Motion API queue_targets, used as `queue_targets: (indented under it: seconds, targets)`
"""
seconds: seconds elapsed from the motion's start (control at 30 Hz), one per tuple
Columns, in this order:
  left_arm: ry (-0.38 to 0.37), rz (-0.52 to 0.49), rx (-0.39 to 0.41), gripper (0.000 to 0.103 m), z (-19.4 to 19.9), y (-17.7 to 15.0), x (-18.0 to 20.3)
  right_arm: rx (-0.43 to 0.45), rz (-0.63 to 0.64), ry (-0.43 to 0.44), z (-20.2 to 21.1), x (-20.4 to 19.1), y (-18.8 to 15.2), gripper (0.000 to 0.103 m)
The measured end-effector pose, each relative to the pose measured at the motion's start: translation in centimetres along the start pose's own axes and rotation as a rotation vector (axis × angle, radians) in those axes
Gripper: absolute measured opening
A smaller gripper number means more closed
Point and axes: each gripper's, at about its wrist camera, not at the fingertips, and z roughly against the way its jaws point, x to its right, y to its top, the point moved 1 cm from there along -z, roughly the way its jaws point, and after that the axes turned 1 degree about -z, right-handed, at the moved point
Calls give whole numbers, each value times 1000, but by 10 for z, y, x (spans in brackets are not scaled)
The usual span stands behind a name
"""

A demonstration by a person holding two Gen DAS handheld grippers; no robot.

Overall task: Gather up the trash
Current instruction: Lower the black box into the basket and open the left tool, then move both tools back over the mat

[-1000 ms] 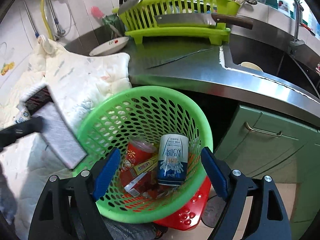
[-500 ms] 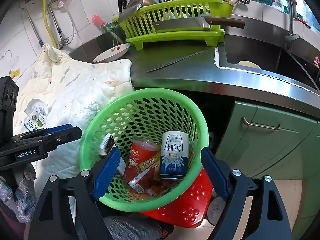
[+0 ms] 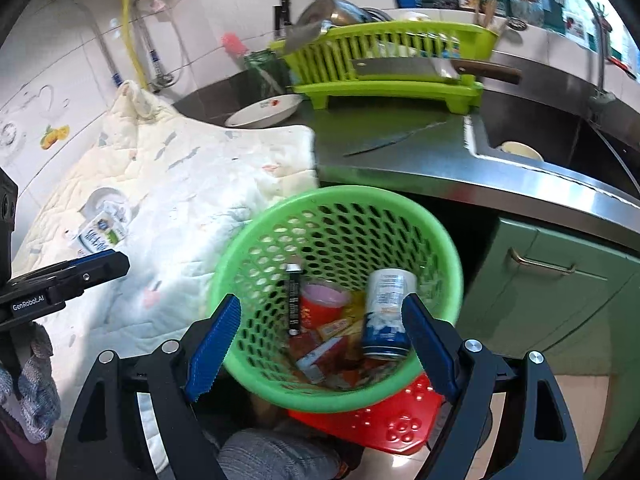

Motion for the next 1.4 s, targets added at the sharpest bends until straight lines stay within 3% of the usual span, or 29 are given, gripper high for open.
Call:
queue_targets:
  seconds: [0.33,0.47,0.6,0.77,0.97,1.2,1.4]
  targets:
    - [134,113,60,51,51,-12,-75,-12,88,79,-9,-64,4,80]
    - [243,161,90,52,72,-15,-108,-17,123,106,-13,-85,6,80]
    - [332,279,112,53,90,-18,-152,-20,148,134,-16,-101,8,80]
    - [408,434,111,64,99,-22,-204,-27,158,168,-20,-116,8,81]
    - [423,534,83,73,88,-18,-242,-46,180,191,-27,-129,5,81]
    - [410,610,28,75,61,-15,-271,-64,191,209,-38,-137,7,81]
    - [400,605,-1,75,44,-15,-276,-80,200,211,-49,-144,10,81]
